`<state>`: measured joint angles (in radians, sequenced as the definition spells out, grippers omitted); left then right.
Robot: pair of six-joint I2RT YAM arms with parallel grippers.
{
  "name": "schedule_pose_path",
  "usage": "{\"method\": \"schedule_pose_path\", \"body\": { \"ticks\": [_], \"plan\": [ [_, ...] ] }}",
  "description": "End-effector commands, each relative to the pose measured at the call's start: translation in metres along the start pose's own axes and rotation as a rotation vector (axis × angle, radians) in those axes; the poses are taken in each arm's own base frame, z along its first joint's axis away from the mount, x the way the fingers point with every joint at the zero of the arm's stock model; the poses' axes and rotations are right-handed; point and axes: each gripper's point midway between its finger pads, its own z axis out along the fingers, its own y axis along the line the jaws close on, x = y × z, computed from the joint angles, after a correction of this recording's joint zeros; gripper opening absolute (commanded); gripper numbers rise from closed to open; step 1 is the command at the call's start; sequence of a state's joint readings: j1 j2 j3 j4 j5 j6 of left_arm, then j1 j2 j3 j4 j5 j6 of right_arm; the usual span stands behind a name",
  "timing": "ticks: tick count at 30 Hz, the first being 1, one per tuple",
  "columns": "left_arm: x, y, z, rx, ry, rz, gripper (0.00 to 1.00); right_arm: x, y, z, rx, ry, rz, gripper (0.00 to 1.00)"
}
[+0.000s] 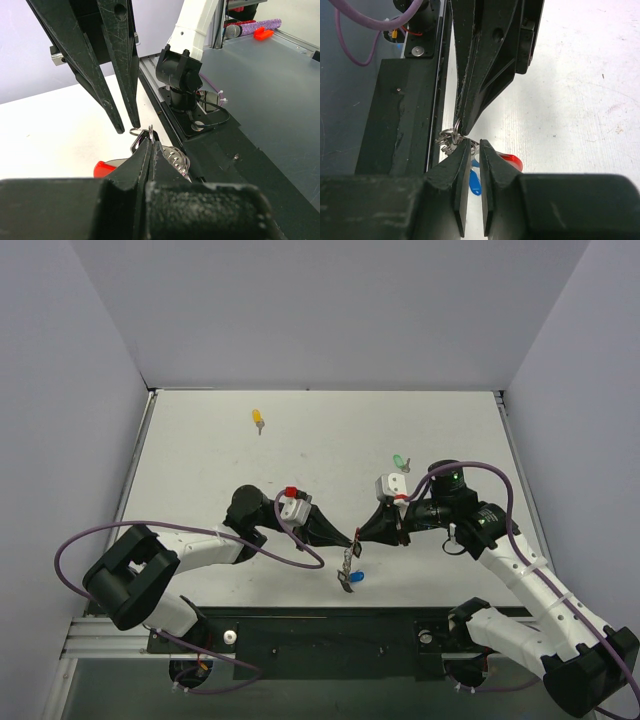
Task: Put the keys on the keyring
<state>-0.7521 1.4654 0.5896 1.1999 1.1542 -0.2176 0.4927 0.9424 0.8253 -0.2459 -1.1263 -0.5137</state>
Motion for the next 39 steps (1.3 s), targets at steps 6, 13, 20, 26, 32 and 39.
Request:
{"method": "schedule_pose_path", "body": {
  "ticks": [6, 13, 20, 26, 32, 39],
  "plan": [
    [-0.024, -0.002, 0.003, 0.023, -0.037, 0.086, 0.0, -0.003, 0.011, 0.0, -0.052, -0.011, -0.024, 0.06],
    [-0.025, -0.004, 0.005, 0.038, -0.036, 0.079, 0.0, 0.002, 0.009, 0.001, -0.047, 0.003, -0.043, 0.27],
    [-0.023, -0.007, 0.006, 0.061, -0.027, 0.07, 0.0, 0.0, 0.016, 0.004, -0.087, -0.013, -0.041, 0.25],
    [-0.025, -0.009, 0.007, 0.082, -0.022, 0.072, 0.0, -0.001, 0.024, 0.006, -0.126, -0.025, -0.024, 0.18],
    [-0.025, -0.01, 0.007, 0.097, -0.015, 0.076, 0.0, 0.001, 0.031, 0.008, -0.153, -0.028, -0.008, 0.18],
    [-0.025, -0.012, 0.007, 0.109, -0.011, 0.077, 0.0, 0.006, 0.035, 0.01, -0.167, -0.021, -0.004, 0.18]
  ]
}}
